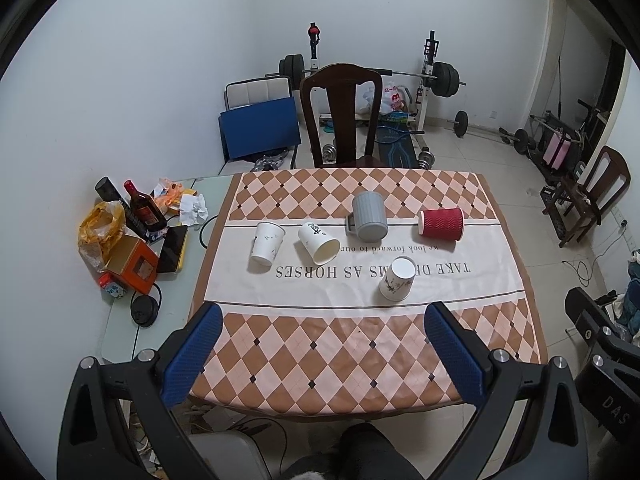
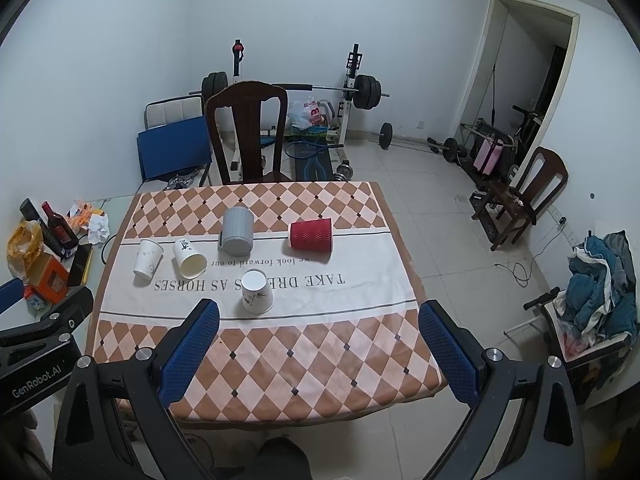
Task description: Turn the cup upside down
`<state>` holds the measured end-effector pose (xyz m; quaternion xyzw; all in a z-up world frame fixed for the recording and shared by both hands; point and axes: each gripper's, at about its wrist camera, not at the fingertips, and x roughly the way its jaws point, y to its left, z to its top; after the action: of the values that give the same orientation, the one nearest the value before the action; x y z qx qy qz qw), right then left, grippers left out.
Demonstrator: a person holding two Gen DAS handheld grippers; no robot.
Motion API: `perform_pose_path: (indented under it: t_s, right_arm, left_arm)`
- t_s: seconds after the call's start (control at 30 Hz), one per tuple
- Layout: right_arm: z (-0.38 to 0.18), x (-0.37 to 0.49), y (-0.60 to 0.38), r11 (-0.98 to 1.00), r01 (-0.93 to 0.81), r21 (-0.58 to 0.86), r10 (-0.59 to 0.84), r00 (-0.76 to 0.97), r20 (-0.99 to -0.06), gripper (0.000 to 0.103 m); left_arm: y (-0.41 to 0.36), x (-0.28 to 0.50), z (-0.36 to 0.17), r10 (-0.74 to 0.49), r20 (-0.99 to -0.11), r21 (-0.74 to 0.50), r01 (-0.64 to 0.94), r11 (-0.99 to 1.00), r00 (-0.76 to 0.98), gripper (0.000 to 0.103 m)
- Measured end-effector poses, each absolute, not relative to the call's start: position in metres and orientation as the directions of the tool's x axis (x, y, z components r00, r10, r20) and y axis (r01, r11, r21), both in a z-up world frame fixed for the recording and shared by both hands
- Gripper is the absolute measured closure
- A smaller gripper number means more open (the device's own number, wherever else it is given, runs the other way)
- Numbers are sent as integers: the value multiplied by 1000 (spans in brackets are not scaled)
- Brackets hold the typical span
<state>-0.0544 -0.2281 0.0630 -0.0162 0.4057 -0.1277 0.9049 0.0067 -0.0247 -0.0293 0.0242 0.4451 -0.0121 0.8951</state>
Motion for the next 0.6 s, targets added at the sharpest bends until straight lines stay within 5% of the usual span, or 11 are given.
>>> perform_pose_path:
  t_s: [0.6]
  right_arm:
    - [64, -47, -229, 969, 213, -127, -235, 631, -739, 2]
  left_arm:
    - [-26, -3, -35, 1, -810, 36, 48, 998, 587, 0]
